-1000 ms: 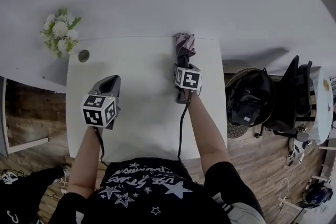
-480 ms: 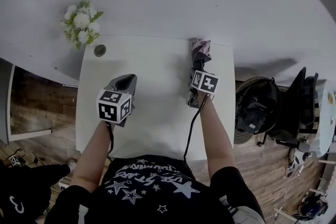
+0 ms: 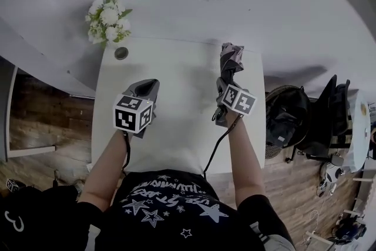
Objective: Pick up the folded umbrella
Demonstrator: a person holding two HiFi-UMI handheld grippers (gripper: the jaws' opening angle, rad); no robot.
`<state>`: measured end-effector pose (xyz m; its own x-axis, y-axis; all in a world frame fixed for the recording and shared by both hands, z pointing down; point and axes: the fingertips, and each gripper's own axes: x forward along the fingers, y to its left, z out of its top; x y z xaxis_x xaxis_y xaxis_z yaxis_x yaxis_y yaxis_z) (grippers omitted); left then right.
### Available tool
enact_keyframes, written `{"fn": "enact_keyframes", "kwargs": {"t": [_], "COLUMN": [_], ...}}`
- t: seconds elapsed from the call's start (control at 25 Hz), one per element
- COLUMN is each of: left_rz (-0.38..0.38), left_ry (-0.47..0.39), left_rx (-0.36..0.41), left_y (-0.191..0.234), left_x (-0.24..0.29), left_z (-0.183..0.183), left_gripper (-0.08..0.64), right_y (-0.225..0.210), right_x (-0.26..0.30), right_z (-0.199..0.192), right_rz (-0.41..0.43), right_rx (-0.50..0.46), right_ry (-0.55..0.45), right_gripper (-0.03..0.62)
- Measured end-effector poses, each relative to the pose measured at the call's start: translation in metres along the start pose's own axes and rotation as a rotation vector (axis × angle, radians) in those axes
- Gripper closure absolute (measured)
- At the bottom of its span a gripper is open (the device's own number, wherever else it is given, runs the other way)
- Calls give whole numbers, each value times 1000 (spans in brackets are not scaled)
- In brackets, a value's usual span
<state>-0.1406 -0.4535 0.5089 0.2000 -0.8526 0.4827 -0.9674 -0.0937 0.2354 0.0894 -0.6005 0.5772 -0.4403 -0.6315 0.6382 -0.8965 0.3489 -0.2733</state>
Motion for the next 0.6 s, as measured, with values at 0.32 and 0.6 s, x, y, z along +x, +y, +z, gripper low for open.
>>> {"fn": "enact_keyframes", "kwargs": {"t": [0.32,0.6], "left_rz": [-114,-153], "left_ry": [22,12], "left_rx": [14,22], "left_y": [1,-2], "left_x": [-18,-33], "left_z": [-18,-22], "left_gripper": [557,557], "right_y": [50,76], "right_x": [-50,-86], "right_z": [-22,-41], "right_rz": [64,86], "right_rx": [64,73], "right_ry": [-94,-134], "right_gripper": [383,383]}}
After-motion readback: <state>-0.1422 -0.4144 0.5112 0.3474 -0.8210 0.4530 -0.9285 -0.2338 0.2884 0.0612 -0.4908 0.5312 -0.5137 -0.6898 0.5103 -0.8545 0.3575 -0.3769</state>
